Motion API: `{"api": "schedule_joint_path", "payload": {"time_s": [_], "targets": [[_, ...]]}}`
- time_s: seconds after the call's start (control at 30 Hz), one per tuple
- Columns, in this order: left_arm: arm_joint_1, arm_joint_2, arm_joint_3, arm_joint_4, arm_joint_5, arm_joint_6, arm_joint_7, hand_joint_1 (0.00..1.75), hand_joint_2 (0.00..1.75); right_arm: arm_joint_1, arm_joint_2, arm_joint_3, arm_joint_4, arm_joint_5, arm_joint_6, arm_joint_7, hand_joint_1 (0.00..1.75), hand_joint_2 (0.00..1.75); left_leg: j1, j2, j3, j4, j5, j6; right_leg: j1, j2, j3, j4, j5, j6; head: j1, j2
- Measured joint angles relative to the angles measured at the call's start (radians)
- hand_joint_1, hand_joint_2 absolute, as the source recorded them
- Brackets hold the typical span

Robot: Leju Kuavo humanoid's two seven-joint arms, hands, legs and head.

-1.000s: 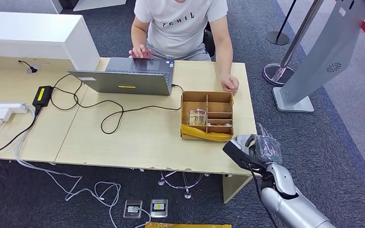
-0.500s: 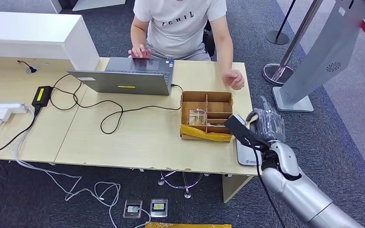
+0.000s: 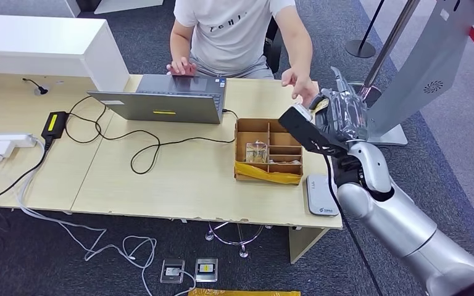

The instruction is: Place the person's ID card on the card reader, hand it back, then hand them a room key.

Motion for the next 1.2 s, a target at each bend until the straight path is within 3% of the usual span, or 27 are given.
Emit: {"api": "schedule_joint_path", "payload": {"time_s": [0.4,0.43,0.53,0.57,0.83,1.07,1.2], "targets": [[0.000,-0.016,0.000,-0.001,0.003,0.027,0.001,0.00,0.00,0.015,0.037,0.033,0.016,0.011,-0.001,-0.008,1.75,1.75,0.000,0.000,0.000,0.000,0.000,0.000,0.000,0.000,0.000,0.000,0.000,0.000,0.000,0.000],[0.000,-0.016,0.000,-0.002,0.002,0.027,0.001,0.00,0.00,0.016,0.037,0.033,0.018,0.012,-0.001,-0.007,1.39,1.75,0.000,0.000,0.000,0.000,0.000,0.000,0.000,0.000,0.000,0.000,0.000,0.000,0.000,0.000],[0.000,-0.019,0.000,-0.002,-0.004,0.026,0.000,0.00,0.00,0.020,0.037,0.033,0.024,0.022,-0.001,0.003,0.10,1.75,0.000,0.000,0.000,0.000,0.000,0.000,0.000,0.000,0.000,0.000,0.000,0.000,0.000,0.000],[0.000,-0.020,0.000,-0.002,-0.007,0.025,-0.001,0.00,0.00,0.022,0.037,0.033,0.027,0.030,-0.001,0.009,0.02,1.75,0.000,0.000,0.000,0.000,0.000,0.000,0.000,0.000,-0.001,0.000,0.000,0.000,0.000,0.000],[0.000,-0.025,-0.003,-0.002,-0.037,0.014,-0.009,0.00,0.00,0.047,0.020,0.033,0.039,0.155,0.021,0.073,0.00,1.75,0.000,0.000,0.000,0.000,0.000,0.000,0.000,0.000,-0.001,0.000,0.000,0.000,0.000,0.000],[0.000,-0.025,-0.007,-0.002,-0.044,0.014,-0.010,0.00,0.00,0.067,-0.007,0.033,0.030,0.177,0.052,0.087,0.00,1.75,0.000,0.001,0.000,0.000,0.000,0.000,0.000,0.000,-0.001,0.000,0.000,0.000,0.000,0.000],[0.000,-0.025,-0.016,-0.002,-0.051,0.013,-0.011,0.00,0.00,0.087,-0.035,0.031,-0.003,0.178,0.119,0.109,0.00,1.75,0.000,0.001,0.000,0.000,0.000,0.000,0.000,0.000,-0.001,0.000,0.000,0.000,0.000,0.000]]}}
